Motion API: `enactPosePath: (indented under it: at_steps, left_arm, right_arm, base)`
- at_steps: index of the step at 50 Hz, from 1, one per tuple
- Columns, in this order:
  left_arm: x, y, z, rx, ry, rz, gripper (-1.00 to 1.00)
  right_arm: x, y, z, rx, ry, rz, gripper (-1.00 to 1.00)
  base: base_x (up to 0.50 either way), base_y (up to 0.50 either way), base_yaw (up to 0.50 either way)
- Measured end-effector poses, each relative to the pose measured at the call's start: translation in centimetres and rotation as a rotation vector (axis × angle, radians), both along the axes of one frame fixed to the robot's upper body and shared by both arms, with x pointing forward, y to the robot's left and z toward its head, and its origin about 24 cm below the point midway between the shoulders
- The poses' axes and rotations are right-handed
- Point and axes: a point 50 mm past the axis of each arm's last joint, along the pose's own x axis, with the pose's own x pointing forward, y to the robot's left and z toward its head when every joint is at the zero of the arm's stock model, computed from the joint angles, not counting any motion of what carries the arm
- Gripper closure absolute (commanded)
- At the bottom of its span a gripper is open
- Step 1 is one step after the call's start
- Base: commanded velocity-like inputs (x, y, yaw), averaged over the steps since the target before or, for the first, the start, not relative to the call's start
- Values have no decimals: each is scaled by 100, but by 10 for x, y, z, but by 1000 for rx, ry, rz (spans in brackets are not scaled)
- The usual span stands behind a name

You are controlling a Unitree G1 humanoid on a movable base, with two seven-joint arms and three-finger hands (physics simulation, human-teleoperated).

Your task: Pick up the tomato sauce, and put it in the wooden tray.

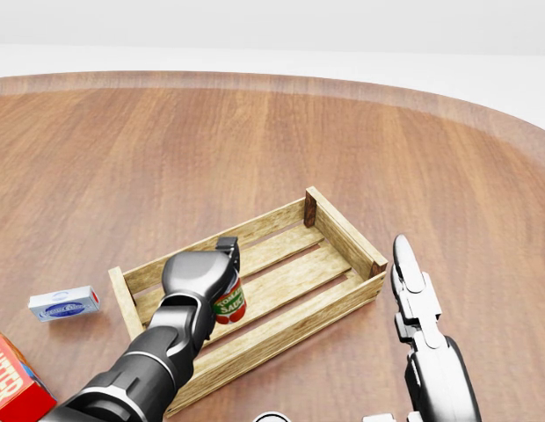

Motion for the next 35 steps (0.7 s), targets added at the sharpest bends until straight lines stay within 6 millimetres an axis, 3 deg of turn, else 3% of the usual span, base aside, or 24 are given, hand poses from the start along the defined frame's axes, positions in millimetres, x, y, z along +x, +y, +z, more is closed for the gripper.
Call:
enactPosePath:
  at_steps: [2, 4, 5, 35]
  left_arm:
    - [0, 0, 0, 2, 1, 3, 69]
    - [0, 1, -1, 5, -1, 6, -68]
    - [0, 1, -1, 7, -2, 6, -100]
    - [-2, 1, -2, 40, -16, -12, -100]
  right_arm:
    - [0, 0, 0, 0, 0, 0, -100]
    - [0, 0, 0, 0, 0, 0, -100]
    - [0, 0, 0, 0, 0, 0, -100]
    - [0, 0, 1, -3, -2, 1, -100]
  base:
    - [20, -3, 0]
    - [20, -2, 0]
    - [20, -3, 0]
    - [20, -3, 0]
